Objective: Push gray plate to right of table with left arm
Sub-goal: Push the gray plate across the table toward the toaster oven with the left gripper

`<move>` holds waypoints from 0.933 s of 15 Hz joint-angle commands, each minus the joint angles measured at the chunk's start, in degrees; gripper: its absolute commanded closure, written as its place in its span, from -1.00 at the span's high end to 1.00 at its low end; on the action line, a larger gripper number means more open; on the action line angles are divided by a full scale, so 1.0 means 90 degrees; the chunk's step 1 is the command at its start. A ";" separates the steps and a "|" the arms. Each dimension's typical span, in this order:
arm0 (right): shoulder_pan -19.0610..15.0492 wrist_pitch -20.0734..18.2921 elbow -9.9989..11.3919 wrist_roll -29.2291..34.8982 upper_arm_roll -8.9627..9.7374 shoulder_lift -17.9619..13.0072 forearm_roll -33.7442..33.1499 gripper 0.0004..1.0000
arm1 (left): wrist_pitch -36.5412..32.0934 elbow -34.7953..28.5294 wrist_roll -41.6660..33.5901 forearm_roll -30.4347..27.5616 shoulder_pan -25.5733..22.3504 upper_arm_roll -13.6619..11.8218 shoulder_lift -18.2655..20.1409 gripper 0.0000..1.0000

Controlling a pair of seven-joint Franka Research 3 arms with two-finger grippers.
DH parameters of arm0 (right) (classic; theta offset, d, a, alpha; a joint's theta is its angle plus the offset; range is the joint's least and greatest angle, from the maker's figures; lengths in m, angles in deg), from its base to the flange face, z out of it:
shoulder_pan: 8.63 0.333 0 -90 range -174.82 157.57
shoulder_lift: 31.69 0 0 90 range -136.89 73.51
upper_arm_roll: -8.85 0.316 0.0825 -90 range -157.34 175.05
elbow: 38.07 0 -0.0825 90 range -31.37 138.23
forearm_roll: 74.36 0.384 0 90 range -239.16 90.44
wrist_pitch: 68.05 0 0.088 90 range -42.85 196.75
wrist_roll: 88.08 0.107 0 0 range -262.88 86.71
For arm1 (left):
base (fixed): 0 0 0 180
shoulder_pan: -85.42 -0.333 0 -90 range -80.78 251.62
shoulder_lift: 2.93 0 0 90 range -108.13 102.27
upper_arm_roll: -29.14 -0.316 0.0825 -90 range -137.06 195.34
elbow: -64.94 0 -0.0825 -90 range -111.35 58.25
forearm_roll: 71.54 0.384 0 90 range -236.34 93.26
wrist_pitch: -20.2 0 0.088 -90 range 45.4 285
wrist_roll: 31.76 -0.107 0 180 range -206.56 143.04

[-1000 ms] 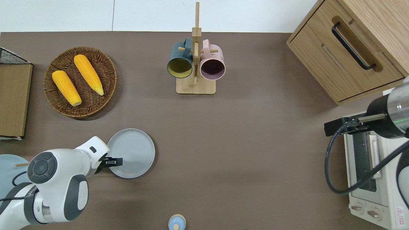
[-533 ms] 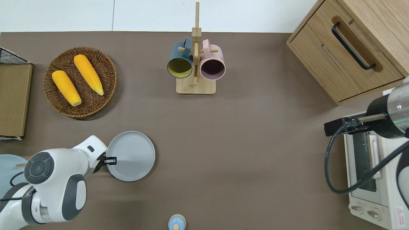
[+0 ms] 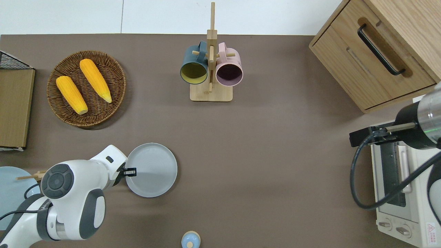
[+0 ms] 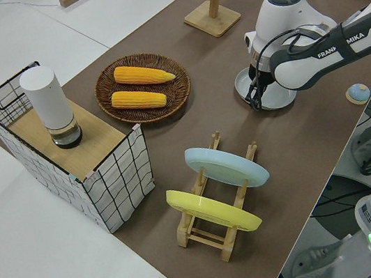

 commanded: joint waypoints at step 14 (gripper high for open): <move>-0.0070 -0.0076 -0.0006 -0.0016 0.0035 -0.0048 0.0051 0.97 | 0.0680 0.1867 0.3889 -0.0304 0.3325 0.0025 -0.1899 -1.00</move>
